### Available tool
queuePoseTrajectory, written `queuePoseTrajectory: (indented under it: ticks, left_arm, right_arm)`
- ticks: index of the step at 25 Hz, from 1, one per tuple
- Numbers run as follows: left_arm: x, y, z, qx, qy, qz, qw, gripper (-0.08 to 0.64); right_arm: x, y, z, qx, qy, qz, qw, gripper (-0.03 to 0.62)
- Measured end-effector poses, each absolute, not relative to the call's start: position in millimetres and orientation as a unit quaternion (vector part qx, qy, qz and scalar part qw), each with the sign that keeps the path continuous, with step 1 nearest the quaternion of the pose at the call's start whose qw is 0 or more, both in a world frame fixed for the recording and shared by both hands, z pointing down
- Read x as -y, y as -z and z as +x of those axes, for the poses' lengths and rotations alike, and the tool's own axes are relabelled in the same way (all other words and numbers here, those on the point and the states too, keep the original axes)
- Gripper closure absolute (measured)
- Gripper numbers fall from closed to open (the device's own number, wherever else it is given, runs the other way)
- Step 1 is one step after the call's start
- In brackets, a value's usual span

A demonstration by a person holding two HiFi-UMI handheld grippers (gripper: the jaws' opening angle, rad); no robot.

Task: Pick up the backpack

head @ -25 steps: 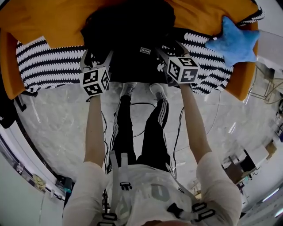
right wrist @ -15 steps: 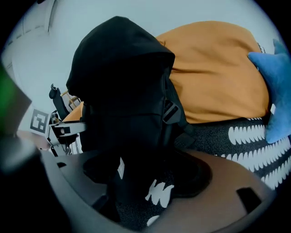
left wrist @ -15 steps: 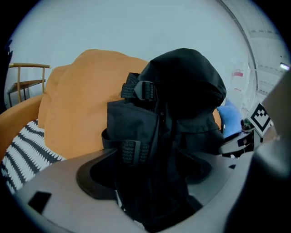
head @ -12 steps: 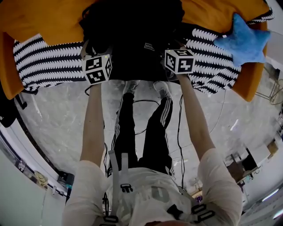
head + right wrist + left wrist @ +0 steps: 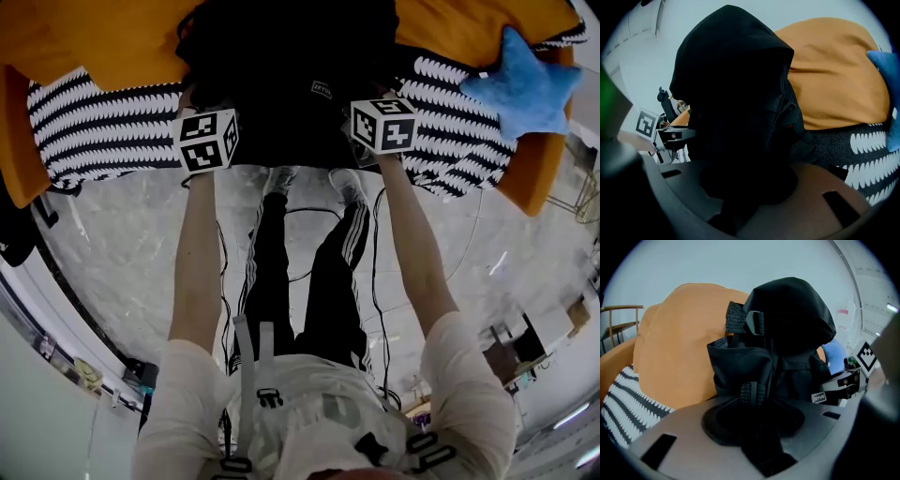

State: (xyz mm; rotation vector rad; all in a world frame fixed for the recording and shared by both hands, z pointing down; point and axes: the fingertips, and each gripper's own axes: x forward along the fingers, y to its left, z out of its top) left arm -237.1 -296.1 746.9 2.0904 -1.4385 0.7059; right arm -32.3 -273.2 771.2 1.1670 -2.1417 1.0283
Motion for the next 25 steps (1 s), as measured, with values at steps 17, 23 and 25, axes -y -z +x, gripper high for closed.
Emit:
queuePoseTrajectory:
  ticks: [17, 23, 25]
  left_arm:
    - [309, -590, -225, 0.532, -0.226, 0.79, 0.204, 0.474]
    - [337, -438, -217, 0.544, -0.199, 0.804, 0.136, 0.476]
    - [333, -387, -215, 0.546, -0.193, 0.806, 0.12, 0.476]
  right_arm:
    - [300, -621, -25, 0.787, -0.328, 0.477, 0.216, 0.511]
    - [330, -471, -18, 0.799, -0.274, 0.505, 0.176, 0.511]
    - [324, -420, -16, 0.802, -0.262, 0.511, 0.163, 0.511]
